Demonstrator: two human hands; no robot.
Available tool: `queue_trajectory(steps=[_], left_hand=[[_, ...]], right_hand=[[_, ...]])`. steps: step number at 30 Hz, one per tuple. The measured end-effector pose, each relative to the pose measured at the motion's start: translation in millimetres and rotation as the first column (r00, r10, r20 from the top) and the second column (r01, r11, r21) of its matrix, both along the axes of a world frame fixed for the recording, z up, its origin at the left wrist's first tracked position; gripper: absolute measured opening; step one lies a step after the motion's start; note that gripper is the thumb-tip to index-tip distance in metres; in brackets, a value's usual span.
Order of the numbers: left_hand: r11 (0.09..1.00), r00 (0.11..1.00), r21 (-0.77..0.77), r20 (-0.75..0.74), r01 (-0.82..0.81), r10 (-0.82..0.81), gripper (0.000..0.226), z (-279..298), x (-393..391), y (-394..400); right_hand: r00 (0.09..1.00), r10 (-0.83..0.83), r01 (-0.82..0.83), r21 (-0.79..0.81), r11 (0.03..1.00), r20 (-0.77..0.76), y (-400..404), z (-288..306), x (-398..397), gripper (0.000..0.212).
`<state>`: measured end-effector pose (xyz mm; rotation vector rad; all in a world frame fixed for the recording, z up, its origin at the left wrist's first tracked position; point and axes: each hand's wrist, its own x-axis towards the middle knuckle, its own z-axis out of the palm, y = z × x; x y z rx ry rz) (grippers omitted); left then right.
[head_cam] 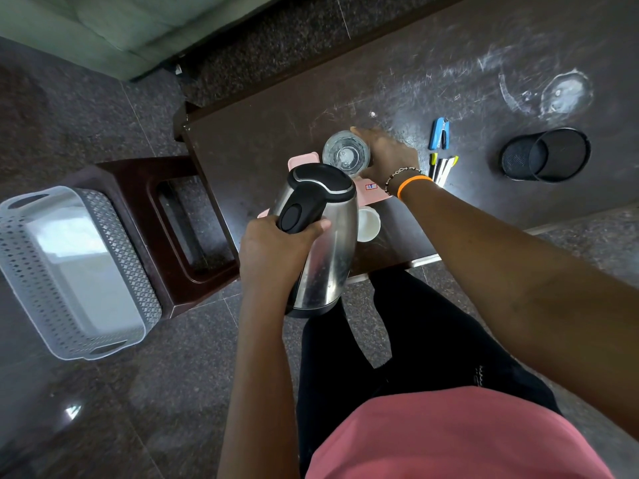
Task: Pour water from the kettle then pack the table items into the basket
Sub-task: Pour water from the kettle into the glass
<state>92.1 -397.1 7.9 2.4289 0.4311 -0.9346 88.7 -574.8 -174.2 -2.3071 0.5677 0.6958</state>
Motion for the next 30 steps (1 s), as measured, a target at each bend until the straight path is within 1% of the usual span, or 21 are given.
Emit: queue_trajectory(steps=[6,20,30], left_hand=[[1.0,1.0,-0.011,0.009,0.018,-0.018,0.034,-0.4,0.3,0.2],[1.0,1.0,-0.019,0.002,0.006,-0.006,0.033,-3.7,0.8,2.2],[0.999,1.0,-0.033,0.01,0.002,-0.001,0.034,-4.8,0.3,1.2]], right_hand=[[1.0,-0.003,0.003,-0.001,1.0,-0.008,-0.4,-0.8,0.7,0.068],[1.0,-0.017,0.017,0.007,1.0,0.011,-0.1,-3.2,-0.8,0.07],[1.0,-0.015,0.016,0.02,1.0,-0.008,-1.1,-1.4,-0.2,0.071]])
